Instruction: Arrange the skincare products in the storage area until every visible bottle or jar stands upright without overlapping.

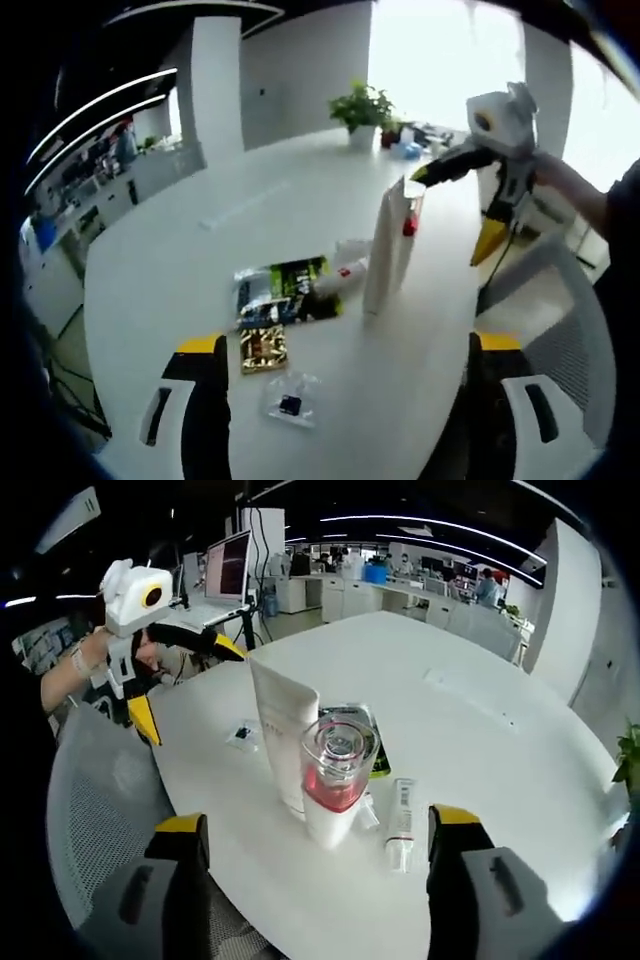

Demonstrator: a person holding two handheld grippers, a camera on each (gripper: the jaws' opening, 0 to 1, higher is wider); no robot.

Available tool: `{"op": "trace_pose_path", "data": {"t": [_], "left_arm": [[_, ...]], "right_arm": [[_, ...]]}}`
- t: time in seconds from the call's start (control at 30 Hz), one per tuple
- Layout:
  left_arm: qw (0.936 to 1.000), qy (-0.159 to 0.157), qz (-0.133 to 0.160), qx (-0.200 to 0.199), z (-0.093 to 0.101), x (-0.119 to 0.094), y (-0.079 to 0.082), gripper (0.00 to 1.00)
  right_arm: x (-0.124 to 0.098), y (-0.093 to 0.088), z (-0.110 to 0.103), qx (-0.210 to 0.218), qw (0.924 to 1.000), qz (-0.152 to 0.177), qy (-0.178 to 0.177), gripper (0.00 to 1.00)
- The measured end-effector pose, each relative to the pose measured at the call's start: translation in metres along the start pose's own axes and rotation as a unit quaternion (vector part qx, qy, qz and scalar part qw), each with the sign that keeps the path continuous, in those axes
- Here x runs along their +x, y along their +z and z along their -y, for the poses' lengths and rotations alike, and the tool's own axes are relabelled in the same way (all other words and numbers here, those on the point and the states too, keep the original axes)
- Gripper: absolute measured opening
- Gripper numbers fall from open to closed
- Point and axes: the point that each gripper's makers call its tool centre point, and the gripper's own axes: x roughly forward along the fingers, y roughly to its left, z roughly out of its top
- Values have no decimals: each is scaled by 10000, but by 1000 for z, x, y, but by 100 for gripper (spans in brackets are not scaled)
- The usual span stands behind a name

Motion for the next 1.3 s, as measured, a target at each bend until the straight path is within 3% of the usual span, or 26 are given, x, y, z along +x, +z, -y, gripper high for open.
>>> {"op": "trace_pose_path", "data": {"t": [0.27, 0.9, 1.3], "left_arm": [[9998, 107, 79, -149, -5, -9, -3, 97], [9996, 132, 199, -118, 0, -15, -4, 97], [9989, 166, 323, -287, -2, -18, -2, 97]], "right_arm": [[0, -4, 0, -76, 9999, -128, -28, 100], [1, -7, -8, 51, 9993, -203, 296, 100], [2, -14, 0, -13, 9993, -319, 197, 100]]}}
